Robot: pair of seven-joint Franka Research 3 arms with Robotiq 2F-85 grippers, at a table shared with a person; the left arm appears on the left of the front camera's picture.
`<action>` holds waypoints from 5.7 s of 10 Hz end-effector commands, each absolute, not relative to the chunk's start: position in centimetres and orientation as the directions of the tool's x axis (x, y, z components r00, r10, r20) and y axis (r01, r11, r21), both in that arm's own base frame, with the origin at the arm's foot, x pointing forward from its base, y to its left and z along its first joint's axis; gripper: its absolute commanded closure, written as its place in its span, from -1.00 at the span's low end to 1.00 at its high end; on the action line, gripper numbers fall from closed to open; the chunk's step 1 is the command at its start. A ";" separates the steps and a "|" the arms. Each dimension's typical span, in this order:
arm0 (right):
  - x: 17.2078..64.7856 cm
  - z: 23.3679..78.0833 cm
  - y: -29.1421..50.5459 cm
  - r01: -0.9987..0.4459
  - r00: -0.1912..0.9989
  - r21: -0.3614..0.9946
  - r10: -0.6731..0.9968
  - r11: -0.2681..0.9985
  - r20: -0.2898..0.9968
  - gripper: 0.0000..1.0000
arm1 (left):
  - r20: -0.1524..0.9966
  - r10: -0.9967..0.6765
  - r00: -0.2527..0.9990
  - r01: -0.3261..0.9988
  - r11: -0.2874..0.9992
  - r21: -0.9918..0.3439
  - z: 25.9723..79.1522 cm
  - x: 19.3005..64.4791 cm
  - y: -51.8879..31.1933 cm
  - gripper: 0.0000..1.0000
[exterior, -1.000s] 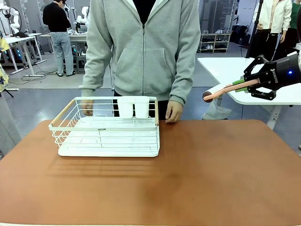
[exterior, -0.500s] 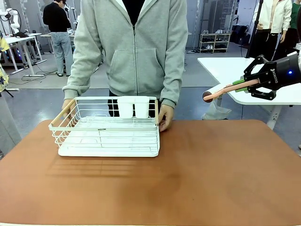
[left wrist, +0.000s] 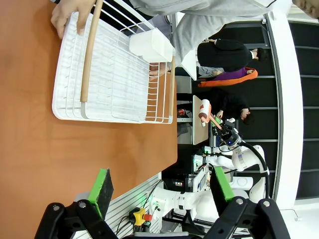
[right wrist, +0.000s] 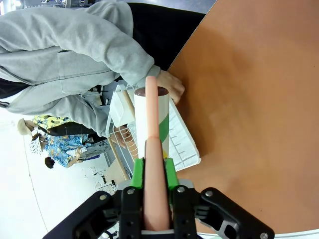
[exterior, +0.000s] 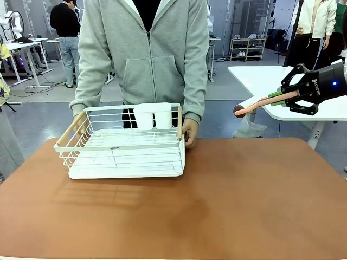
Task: Clean the table.
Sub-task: Clean the table with the Lint Roller when the human lifts the Dish drying rack.
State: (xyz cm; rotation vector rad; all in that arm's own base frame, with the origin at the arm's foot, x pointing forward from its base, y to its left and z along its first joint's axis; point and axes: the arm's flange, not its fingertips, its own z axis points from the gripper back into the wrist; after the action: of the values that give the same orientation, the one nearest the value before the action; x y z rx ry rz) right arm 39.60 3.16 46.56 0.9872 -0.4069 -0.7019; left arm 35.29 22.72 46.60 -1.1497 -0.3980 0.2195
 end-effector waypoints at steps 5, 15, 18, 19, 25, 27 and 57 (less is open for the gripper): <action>39.6 46.7 3.3 0.348 0.716 0.865 -0.698 0.362 0.004 1.00 | 0.202 0.370 0.907 0.044 0.395 -0.918 46.7 35.2 22.9 -1.00; 39.6 46.7 3.3 0.348 0.716 0.865 -0.698 0.362 0.004 1.00 | 0.202 0.370 0.907 0.044 0.395 -0.918 46.7 35.2 22.9 -1.00; 39.6 46.7 3.3 0.348 0.716 0.865 -0.698 0.362 0.004 1.00 | 0.202 0.370 0.907 0.044 0.395 -0.918 46.7 35.2 22.9 -1.00; 39.6 46.7 3.3 0.348 0.716 0.865 -0.698 0.362 0.004 1.00 | 0.202 0.370 0.907 0.044 0.395 -0.918 46.7 35.2 22.9 -1.00; 39.6 46.6 3.2 0.351 0.713 0.864 -0.701 0.361 0.003 0.58 | 0.202 0.370 0.907 0.044 0.395 -0.918 46.7 35.2 22.9 -1.00; 41.5 48.9 3.4 0.263 0.828 0.845 -0.558 0.466 0.051 0.58 | 0.202 0.370 0.907 0.044 0.395 -0.918 46.7 35.2 22.9 -1.00; 60.8 28.2 23.3 0.096 0.995 0.756 -0.085 0.647 -0.054 0.58 | 0.202 0.370 0.907 0.044 0.395 -0.918 46.7 35.2 22.9 -1.00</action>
State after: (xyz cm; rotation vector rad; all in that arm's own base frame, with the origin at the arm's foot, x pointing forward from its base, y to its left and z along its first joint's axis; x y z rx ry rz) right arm 59.90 23.25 27.95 0.8313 0.0359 -0.0823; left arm 35.31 22.71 46.51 -1.1483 -0.3958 0.2209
